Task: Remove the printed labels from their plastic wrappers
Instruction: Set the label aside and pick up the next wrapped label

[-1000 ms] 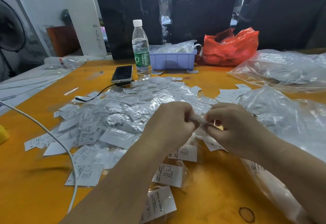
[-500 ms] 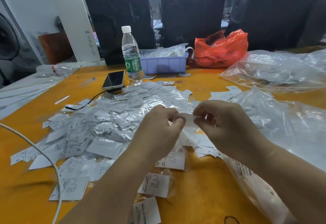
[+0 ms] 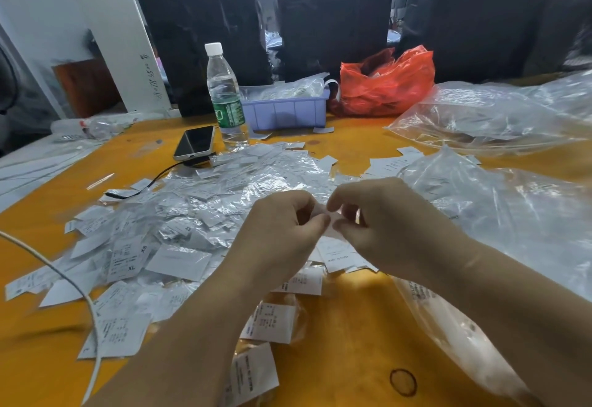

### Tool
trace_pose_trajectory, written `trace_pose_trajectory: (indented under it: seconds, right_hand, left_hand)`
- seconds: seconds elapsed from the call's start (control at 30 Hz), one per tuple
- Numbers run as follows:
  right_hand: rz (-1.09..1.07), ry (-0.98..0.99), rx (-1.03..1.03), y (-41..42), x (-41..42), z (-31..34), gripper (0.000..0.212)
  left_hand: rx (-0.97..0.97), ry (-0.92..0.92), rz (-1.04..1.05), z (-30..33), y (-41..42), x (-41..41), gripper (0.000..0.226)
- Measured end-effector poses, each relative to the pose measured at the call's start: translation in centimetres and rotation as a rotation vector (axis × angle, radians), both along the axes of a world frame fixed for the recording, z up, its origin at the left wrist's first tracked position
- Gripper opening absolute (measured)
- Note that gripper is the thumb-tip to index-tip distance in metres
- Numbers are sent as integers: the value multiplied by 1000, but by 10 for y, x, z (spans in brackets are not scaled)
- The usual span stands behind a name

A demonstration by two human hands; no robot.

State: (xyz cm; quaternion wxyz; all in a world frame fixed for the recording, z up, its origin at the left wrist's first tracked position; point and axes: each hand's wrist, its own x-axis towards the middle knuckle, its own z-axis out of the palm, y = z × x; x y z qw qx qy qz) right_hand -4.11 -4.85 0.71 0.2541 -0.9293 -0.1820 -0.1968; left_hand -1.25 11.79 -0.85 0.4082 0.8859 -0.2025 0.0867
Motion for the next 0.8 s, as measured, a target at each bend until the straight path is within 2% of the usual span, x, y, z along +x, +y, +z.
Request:
trace_pose_trajectory:
  seconds: [0.27, 0.5, 0.7, 0.8]
  right_hand:
    - [62, 211, -143, -4, 5, 10, 31]
    - [-64, 458, -369, 1, 3, 21, 61]
    - [-106, 425, -614, 9, -9, 20, 54]
    - [-6, 501, -571, 10, -14, 20, 60]
  left_hand:
    - [14, 26, 26, 1, 2, 2, 18]
    - [45, 69, 49, 6, 3, -2, 18]
    - [52, 71, 55, 7, 2, -3, 17]
    - [49, 74, 47, 7, 2, -4, 16]
